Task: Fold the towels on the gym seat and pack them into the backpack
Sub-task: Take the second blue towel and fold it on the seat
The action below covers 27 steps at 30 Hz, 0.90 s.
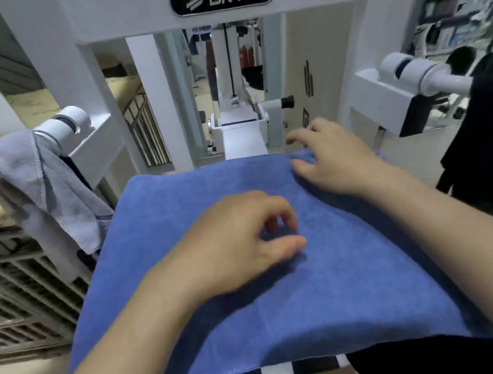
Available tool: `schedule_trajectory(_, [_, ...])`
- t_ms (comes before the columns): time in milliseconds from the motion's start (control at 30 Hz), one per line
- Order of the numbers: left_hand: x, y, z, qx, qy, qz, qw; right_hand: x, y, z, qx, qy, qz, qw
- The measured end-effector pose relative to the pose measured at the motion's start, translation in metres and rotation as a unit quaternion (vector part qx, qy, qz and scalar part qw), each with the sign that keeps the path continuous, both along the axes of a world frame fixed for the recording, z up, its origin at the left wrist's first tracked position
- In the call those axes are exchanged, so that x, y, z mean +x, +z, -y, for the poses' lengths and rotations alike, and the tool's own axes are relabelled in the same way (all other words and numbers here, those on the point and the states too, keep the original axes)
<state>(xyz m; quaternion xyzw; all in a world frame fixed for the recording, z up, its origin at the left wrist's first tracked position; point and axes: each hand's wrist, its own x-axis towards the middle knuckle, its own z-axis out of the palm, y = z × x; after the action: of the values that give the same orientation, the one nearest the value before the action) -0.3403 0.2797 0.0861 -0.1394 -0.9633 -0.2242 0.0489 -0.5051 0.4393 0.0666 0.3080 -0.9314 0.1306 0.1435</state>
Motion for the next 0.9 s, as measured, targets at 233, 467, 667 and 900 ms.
schedule_trajectory(233, [0.043, -0.079, -0.069, -0.261, -0.051, -0.171, 0.949, 0.027, -0.028, -0.073, -0.119, -0.189, 0.164, 0.961])
schedule_trajectory(467, [0.039, -0.093, -0.108, -0.23, -0.042, -0.256, 0.938, 0.008, -0.035, -0.11, -0.467, -0.158, 0.526, 0.693])
schedule_trajectory(667, [0.028, -0.104, -0.148, -0.155, -0.01, -0.301, 0.941, -0.028, -0.044, -0.107, -0.49, -0.125, 0.546, 0.668])
schedule_trajectory(900, [0.01, -0.098, -0.192, -0.126, 0.004, -0.316, 0.94, -0.058, -0.05, -0.116, -0.556, -0.106, 0.49, 0.663])
